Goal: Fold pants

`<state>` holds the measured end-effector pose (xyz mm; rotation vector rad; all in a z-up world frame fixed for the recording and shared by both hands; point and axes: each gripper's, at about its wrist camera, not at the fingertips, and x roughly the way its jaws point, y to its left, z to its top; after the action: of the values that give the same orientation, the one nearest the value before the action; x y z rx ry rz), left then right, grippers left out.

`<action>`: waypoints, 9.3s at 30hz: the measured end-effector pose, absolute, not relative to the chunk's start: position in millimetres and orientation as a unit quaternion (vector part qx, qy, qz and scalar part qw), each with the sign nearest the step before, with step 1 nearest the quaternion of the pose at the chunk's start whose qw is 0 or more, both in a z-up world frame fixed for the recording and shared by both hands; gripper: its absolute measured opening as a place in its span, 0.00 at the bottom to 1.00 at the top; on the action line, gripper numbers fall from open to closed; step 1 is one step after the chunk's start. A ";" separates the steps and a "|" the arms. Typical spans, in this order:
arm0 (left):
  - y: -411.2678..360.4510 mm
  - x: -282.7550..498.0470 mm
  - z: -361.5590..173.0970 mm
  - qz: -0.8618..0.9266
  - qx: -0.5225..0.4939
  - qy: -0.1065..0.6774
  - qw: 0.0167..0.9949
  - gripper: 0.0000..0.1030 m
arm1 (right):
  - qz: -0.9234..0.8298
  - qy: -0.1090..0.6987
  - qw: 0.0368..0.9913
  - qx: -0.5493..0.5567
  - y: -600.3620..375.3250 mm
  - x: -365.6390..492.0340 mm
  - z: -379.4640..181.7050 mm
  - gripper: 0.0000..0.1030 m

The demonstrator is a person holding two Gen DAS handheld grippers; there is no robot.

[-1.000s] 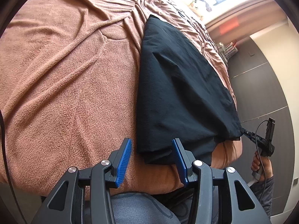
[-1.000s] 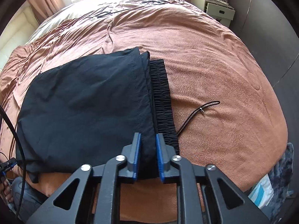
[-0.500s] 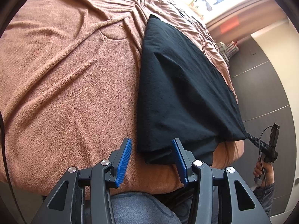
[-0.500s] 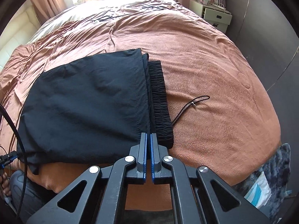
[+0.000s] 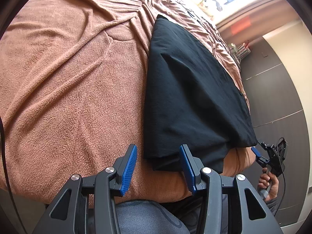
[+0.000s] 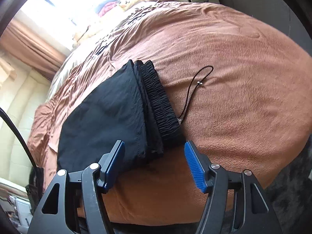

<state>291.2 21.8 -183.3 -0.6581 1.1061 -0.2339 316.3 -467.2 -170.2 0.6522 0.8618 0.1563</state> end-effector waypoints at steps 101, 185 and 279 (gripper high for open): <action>21.5 336.3 -170.5 -0.189 -0.365 0.521 0.748 0.23 | 0.075 0.367 0.814 0.444 -460.1 300.6 -210.7 0.40; 156.6 290.5 -181.3 -0.099 -0.432 0.468 0.764 0.40 | 0.150 0.428 0.795 0.403 -334.8 341.6 -201.0 0.30; 135.8 227.3 -203.8 -0.004 -0.579 0.303 0.757 0.07 | 0.222 0.473 0.851 0.049 -84.0 379.0 -158.8 0.09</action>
<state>227.3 135.8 -203.8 -1.2614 0.6600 -0.0088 379.0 -84.0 -158.8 0.1041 0.9967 0.4668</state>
